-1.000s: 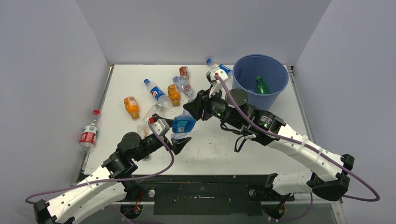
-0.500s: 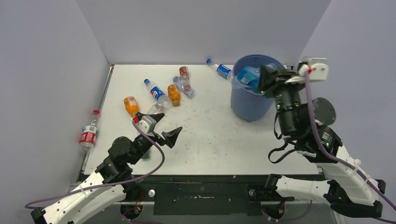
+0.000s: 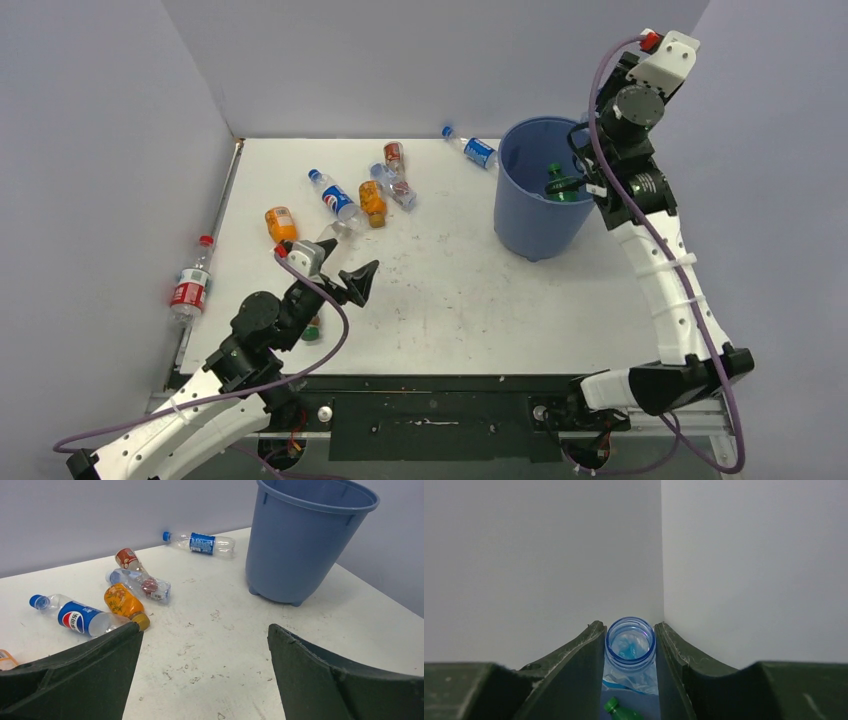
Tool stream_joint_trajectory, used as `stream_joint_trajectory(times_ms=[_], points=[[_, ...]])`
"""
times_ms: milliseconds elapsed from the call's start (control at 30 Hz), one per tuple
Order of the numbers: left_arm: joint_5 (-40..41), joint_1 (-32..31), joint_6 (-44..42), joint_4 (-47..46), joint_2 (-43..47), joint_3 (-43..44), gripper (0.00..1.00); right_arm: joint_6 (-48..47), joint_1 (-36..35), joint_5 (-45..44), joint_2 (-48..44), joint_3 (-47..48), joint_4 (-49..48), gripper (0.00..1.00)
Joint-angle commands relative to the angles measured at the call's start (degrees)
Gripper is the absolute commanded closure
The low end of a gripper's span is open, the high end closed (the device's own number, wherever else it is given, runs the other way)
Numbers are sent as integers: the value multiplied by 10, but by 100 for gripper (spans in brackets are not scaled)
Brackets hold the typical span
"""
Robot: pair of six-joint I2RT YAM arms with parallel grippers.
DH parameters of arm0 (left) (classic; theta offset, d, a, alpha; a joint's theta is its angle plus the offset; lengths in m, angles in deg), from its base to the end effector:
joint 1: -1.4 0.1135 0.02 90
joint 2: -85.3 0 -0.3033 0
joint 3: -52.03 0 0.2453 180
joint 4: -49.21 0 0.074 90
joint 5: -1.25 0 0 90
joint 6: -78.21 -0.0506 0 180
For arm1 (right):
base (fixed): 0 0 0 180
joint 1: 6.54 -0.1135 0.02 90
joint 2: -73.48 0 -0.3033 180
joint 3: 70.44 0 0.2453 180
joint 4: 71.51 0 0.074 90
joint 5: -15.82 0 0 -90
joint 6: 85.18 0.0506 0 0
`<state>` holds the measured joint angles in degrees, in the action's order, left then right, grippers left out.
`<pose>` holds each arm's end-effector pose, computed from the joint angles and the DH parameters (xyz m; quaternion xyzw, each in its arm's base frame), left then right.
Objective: Put the plastic bottles in the bin
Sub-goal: Place the plastic bottle in the trash bin.
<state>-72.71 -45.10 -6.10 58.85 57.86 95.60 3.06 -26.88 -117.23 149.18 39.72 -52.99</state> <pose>0.0847 -0.0689 0.3353 0.1324 0.6543 -0.2415 0.7043 0.2502 0.0559 0.5767 0.1801 0.6060 -0.0982 0.7686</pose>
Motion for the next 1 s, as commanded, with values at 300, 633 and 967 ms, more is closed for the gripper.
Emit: stream_joint_trajectory(times_ms=[300, 633, 967], points=[[5, 6, 17, 29, -24, 42, 4, 169, 112, 161, 40, -85, 28, 95], [3, 8, 19, 31, -31, 43, 4, 176, 121, 166, 35, -164, -5, 50], [13, 8, 20, 40, -44, 48, 4, 208, 77, 201, 9, -103, 50, 5]])
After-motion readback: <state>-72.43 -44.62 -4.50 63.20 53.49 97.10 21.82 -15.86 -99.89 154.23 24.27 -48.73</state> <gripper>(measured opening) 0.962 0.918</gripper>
